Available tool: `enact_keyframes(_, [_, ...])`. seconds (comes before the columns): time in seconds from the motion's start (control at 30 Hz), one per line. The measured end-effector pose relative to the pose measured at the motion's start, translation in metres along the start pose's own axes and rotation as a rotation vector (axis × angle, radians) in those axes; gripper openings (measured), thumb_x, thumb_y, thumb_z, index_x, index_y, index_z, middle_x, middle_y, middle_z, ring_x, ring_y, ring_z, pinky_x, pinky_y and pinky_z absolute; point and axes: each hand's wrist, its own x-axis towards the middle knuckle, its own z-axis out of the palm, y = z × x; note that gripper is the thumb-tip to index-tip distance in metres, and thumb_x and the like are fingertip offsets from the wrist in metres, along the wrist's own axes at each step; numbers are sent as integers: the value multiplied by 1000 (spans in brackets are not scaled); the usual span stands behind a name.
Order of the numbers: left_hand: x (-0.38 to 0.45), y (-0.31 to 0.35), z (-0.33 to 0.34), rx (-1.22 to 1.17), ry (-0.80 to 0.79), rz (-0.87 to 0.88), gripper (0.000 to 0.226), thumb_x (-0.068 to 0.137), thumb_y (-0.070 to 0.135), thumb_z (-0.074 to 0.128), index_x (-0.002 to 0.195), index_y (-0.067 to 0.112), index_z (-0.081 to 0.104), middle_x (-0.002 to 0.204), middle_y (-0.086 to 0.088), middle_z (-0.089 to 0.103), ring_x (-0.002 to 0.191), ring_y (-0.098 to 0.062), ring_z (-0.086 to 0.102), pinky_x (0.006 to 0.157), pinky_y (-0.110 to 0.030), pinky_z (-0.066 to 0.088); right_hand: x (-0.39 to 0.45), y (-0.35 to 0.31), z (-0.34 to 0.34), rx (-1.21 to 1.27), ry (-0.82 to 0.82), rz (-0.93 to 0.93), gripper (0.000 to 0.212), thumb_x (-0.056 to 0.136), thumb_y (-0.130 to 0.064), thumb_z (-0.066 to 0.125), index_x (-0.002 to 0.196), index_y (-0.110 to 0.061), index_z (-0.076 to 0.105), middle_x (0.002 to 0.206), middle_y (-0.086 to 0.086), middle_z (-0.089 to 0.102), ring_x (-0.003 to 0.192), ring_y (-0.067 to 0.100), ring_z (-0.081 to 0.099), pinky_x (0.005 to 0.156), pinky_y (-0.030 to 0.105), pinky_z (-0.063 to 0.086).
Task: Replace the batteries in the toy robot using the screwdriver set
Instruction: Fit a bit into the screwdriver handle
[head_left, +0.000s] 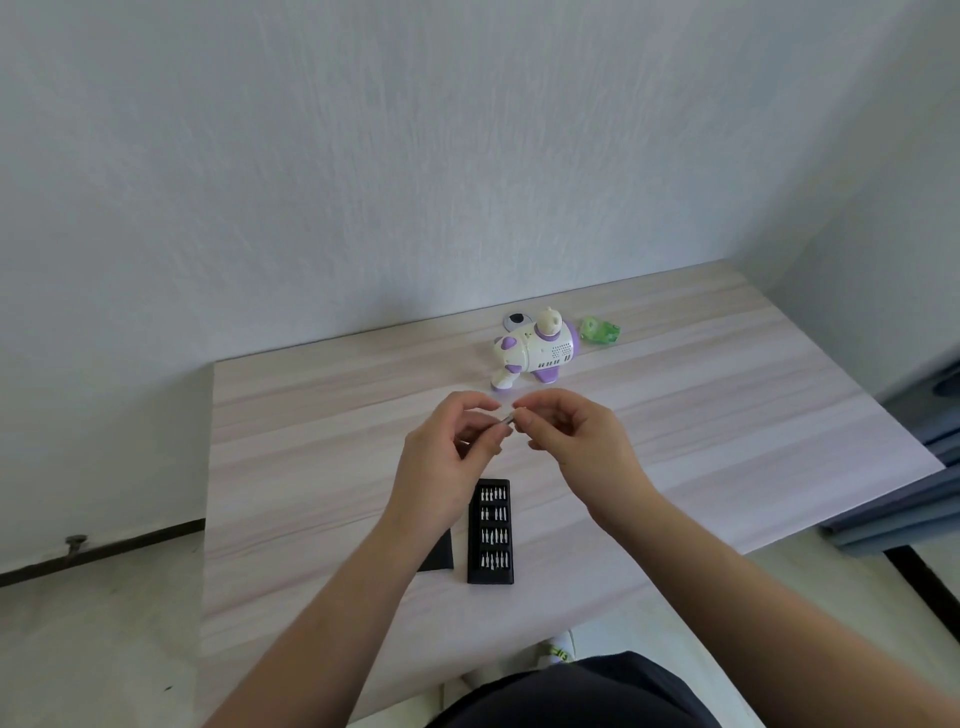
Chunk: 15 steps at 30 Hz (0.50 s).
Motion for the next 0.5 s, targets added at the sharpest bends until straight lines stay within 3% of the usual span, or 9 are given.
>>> enact_keyframes(0.17, [9,2,13,15,-31,-9,14,93,20,64,103,24,55,83,12,74,76,-2,68,73,-14,50,3,5,-7,118,-15,99,7,89,-22,68,93,-17,71,83,0,74,85,11,67,72,24,53])
enact_keyframes(0.3, [18,7,26,22,-59,-35,9,95,26,61,99,24,53,79,13,74,70,-3,68,66,-13,47,9,8,-17,144,-23,113,9,91,-21,65,95,-15,70,85,-1,74,91,13,69,73,24,52])
enact_keyframes(0.5, [38,2,45,60,-114,-76,7,95,28,60,98,23,64,81,13,74,74,-3,68,68,-12,49,32,14,-36,195,54,71,8,92,-19,63,93,-14,70,81,-3,69,79,8,62,75,26,54])
